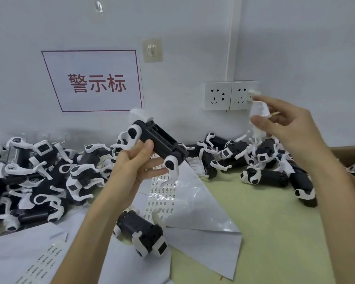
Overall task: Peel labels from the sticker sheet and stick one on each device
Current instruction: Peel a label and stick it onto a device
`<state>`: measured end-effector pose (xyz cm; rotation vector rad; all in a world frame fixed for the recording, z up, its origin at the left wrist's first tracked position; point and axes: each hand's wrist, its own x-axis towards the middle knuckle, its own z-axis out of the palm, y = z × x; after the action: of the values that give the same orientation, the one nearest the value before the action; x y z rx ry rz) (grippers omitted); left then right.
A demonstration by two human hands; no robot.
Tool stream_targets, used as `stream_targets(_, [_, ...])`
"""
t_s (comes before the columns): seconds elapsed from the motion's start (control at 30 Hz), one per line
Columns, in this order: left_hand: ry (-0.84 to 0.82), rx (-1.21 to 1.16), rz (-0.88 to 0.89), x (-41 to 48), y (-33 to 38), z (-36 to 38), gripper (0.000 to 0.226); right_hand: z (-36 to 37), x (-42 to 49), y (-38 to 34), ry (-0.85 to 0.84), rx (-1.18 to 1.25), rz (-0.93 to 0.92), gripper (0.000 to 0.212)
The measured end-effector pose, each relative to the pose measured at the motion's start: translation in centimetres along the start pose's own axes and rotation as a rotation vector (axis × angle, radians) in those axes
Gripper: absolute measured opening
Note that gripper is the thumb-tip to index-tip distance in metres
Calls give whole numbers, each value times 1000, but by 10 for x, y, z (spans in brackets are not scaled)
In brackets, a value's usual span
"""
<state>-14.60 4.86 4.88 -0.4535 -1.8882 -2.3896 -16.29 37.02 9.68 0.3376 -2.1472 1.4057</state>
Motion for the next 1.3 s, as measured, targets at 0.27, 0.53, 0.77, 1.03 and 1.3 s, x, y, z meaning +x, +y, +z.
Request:
stream_targets(0.27, [-12, 18, -66, 4, -4, 10, 48, 6, -1, 31, -523, -381, 349, 58])
stream_targets(0.53, [-48, -39, -118, 0, -6, 28, 52, 79, -18, -31, -611, 73, 117, 42])
stream_targets(0.77, [48, -38, -86, -2, 1, 36, 51, 92, -23, -33, -601, 248, 108, 33])
stream_targets(1.03, [-95, -114, 43, -5, 4, 26, 69, 90, -26, -38, -531, 302, -33, 43])
stream_targets(1.3, [-214, -314, -54, -1, 2, 22, 82, 104, -30, -45, -397, 247, -131, 44])
